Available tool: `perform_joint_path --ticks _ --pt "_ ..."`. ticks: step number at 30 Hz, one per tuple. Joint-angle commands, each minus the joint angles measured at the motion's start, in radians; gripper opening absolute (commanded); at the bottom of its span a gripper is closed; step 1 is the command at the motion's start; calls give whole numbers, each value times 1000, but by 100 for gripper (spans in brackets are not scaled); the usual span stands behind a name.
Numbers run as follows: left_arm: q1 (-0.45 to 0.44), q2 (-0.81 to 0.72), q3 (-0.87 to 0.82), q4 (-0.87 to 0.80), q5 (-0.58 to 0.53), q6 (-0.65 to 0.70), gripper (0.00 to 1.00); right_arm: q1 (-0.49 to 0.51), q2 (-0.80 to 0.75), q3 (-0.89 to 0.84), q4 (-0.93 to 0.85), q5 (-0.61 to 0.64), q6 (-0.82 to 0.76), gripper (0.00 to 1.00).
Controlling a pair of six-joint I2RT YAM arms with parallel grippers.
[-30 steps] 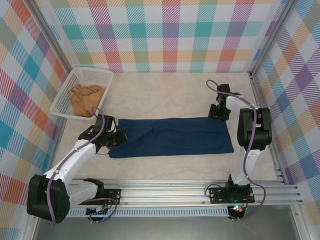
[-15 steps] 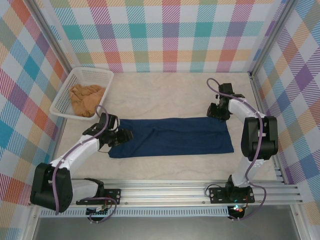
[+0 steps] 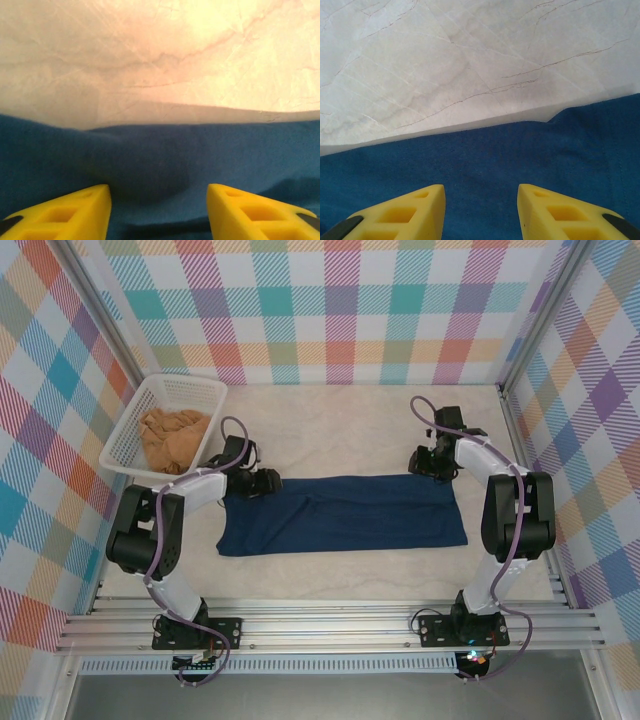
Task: Fold the inside-out t-shirt
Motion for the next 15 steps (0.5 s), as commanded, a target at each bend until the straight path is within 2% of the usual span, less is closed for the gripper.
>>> perform_joint_path --ticks 1,5,15 --pt "-15 4 14 13 38 21 47 5 -1 -1 4 -15 -13 43" --pt "-19 -1 5 0 50 18 41 5 -1 -4 5 -14 -15 42" --pt "-26 -57 -30 -65 -5 13 40 5 -1 -7 5 -14 -13 42"
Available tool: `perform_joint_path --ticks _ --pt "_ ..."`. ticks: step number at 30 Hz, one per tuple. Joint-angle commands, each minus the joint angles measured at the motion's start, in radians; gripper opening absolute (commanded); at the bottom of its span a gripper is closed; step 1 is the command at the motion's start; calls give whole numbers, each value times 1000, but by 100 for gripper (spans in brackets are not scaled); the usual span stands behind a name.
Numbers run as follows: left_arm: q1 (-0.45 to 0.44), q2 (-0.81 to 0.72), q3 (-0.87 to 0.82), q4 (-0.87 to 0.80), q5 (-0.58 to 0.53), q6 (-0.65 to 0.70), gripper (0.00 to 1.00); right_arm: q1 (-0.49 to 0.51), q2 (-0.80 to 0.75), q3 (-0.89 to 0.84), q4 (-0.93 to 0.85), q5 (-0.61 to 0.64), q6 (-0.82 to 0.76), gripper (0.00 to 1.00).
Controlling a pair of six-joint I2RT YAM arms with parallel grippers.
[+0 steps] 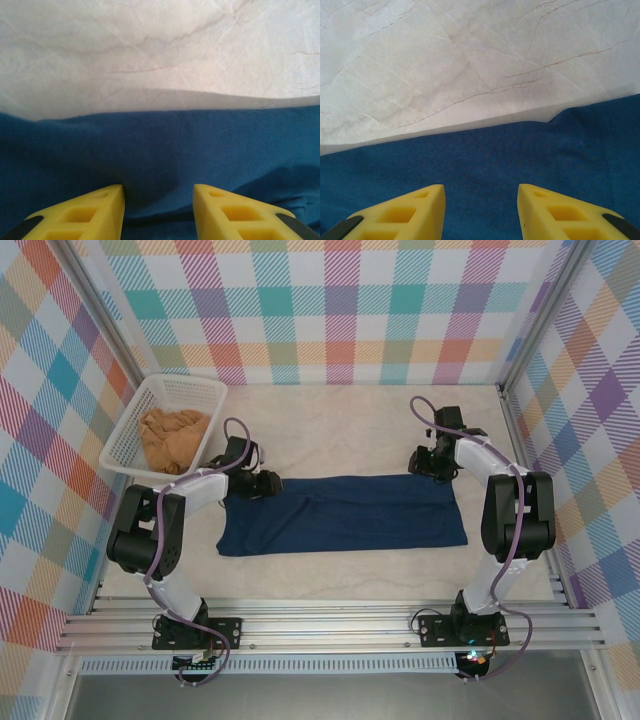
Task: Fold the inside-out t-shirt
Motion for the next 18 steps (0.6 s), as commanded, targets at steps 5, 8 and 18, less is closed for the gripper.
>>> perform_joint_path --ticks 5,8,18 --pt "-16 -65 -37 -49 -33 8 37 6 7 -4 7 -19 -7 42" --pt "-19 -63 -44 -40 -19 4 28 8 8 -3 7 -15 -7 42" --pt "-62 -124 -52 -39 51 -29 0 8 -10 -1 -7 0 -12 42"
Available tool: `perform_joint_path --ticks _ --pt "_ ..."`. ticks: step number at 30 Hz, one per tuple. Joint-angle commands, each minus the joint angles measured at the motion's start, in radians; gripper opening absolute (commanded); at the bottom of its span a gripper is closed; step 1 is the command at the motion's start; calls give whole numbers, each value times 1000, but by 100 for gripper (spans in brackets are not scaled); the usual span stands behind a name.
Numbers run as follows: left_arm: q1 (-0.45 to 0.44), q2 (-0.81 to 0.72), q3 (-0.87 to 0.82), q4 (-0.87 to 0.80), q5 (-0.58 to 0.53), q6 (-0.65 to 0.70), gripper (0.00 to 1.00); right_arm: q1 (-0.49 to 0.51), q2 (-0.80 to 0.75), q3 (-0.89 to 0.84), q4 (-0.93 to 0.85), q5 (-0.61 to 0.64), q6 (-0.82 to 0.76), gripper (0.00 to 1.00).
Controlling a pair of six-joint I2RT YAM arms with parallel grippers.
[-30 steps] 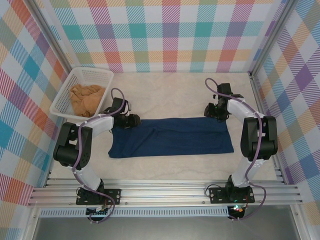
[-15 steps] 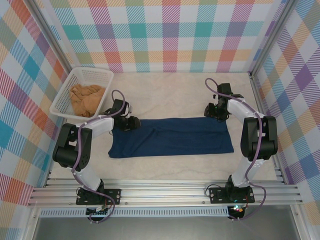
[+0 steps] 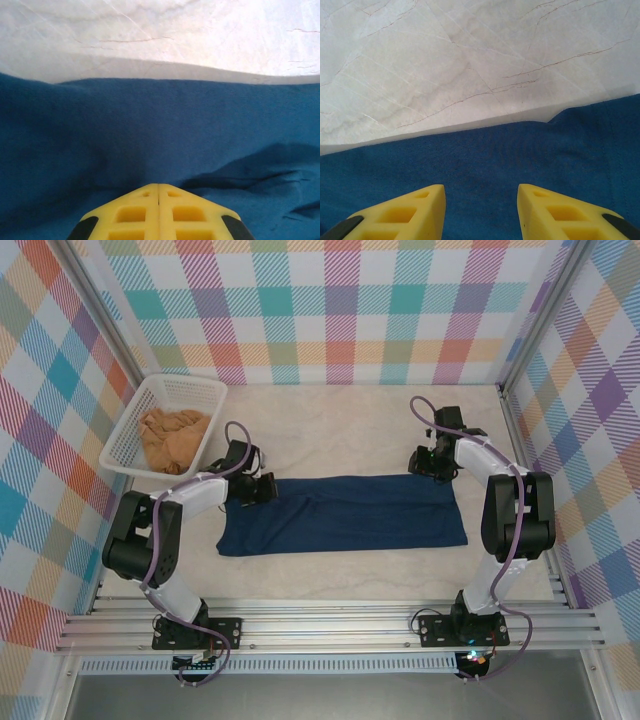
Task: Fold the inside-out t-shirt
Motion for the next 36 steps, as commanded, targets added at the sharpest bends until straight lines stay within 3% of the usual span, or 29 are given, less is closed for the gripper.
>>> perform_joint_path --ticks 1,8,14,20,25,28,30,33,36 --pt "-47 -87 -26 -19 59 -27 0 8 -13 1 -9 4 -16 42" --pt "-235 -209 -86 -17 74 -118 0 7 -31 10 -24 30 -26 42" --pt "-369 -180 -115 11 70 -167 0 8 -33 9 -26 28 -23 42" --pt "-406 -138 -74 8 80 -140 34 9 -56 0 -33 21 -15 43" --pt "-404 -236 -55 -90 -24 -55 44 50 -111 -44 -15 -44 -33 43" --pt "-370 -328 -67 -180 -179 -27 48 135 -163 -94 28 -160 -45 45" --pt "-301 -369 -91 -220 -248 -48 54 222 -185 -121 74 -234 -25 47" --pt "-136 -374 -121 -242 -260 -95 54 374 -165 -147 206 -348 65 49" --pt "5 -341 -138 -185 -265 -110 54 501 -90 -106 314 -354 154 49"
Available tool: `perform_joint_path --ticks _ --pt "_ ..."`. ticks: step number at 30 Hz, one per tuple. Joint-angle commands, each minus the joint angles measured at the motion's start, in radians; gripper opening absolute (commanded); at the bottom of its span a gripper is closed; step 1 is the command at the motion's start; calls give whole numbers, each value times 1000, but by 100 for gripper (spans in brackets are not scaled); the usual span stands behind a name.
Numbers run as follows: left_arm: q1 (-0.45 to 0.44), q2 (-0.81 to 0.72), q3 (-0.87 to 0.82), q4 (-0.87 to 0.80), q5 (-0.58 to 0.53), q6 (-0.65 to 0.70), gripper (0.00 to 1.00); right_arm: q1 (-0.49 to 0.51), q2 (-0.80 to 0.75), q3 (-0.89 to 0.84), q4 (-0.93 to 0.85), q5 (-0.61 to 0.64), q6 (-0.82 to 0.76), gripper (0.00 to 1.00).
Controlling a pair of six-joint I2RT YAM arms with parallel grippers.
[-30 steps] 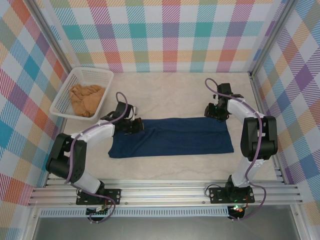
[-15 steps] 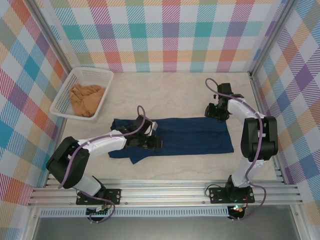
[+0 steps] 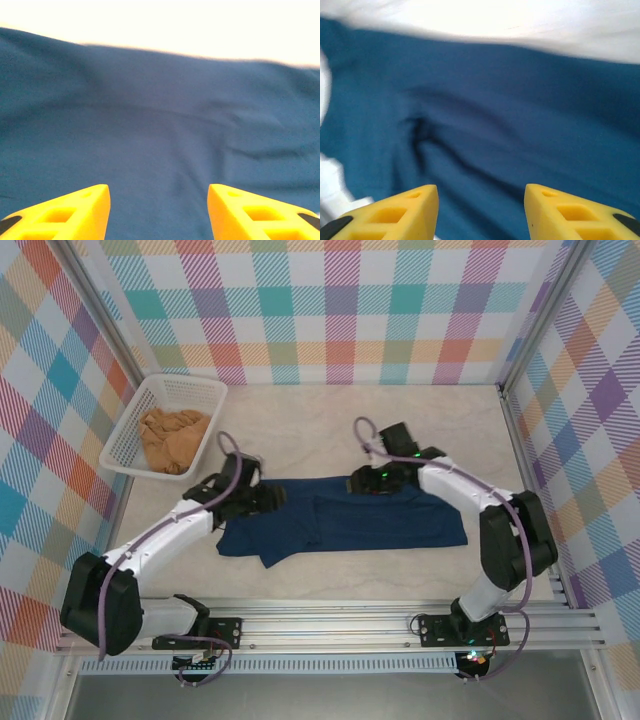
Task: Fold the inside-out t-shirt
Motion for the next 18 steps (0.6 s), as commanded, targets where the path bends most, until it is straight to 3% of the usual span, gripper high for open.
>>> perform_joint_path --ticks 1,7,13,18 --pt "130 51 -36 -1 -54 -28 54 105 85 42 171 -78 137 49" --pt "278 227 43 82 -2 -12 54 170 257 150 215 -38 295 52" --pt "294 342 114 105 -2 27 53 185 326 174 231 3 342 50" --pt "295 411 158 140 -3 47 49 185 344 182 239 9 348 40"
